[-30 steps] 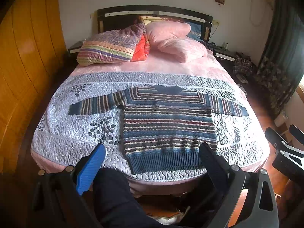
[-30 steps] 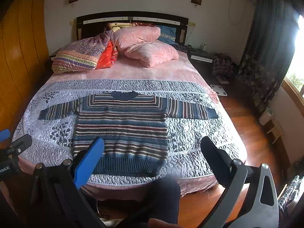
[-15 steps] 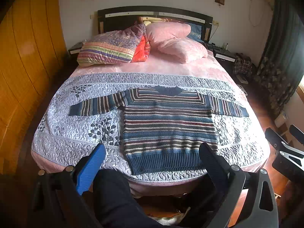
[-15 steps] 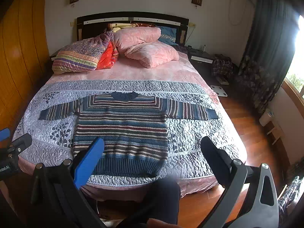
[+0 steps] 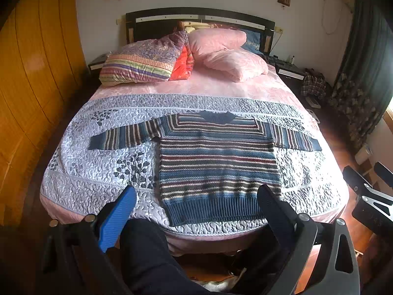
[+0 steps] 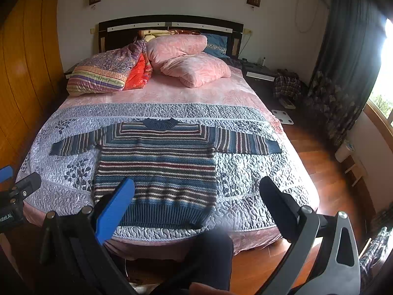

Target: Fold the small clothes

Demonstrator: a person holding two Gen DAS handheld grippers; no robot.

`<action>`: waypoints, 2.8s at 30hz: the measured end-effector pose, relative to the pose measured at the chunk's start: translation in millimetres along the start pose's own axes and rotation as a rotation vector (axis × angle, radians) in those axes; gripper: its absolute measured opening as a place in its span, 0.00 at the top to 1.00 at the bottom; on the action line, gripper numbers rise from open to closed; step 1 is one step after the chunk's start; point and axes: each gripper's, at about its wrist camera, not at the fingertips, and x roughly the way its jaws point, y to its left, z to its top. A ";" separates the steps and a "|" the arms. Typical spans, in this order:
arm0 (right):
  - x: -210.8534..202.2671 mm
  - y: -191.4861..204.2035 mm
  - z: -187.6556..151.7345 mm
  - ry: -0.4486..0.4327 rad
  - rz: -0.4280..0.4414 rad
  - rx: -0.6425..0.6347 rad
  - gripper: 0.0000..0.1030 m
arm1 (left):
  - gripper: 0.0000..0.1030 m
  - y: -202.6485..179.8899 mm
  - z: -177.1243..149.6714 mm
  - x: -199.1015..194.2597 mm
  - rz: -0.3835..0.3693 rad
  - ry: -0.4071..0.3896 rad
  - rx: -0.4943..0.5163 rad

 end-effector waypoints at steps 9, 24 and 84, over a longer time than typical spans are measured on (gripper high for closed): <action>-0.1 0.1 -0.8 -0.001 -0.001 0.000 0.02 | 0.04 0.4 -0.6 -0.3 0.001 -0.001 0.000; 19.1 -1.8 -4.2 0.024 -0.004 0.000 0.02 | 0.04 5.8 -3.8 28.1 -0.033 0.038 -0.006; 586.7 -427.9 34.2 0.038 0.330 1.085 0.89 | 0.04 21.6 65.2 348.2 -0.363 0.214 -0.321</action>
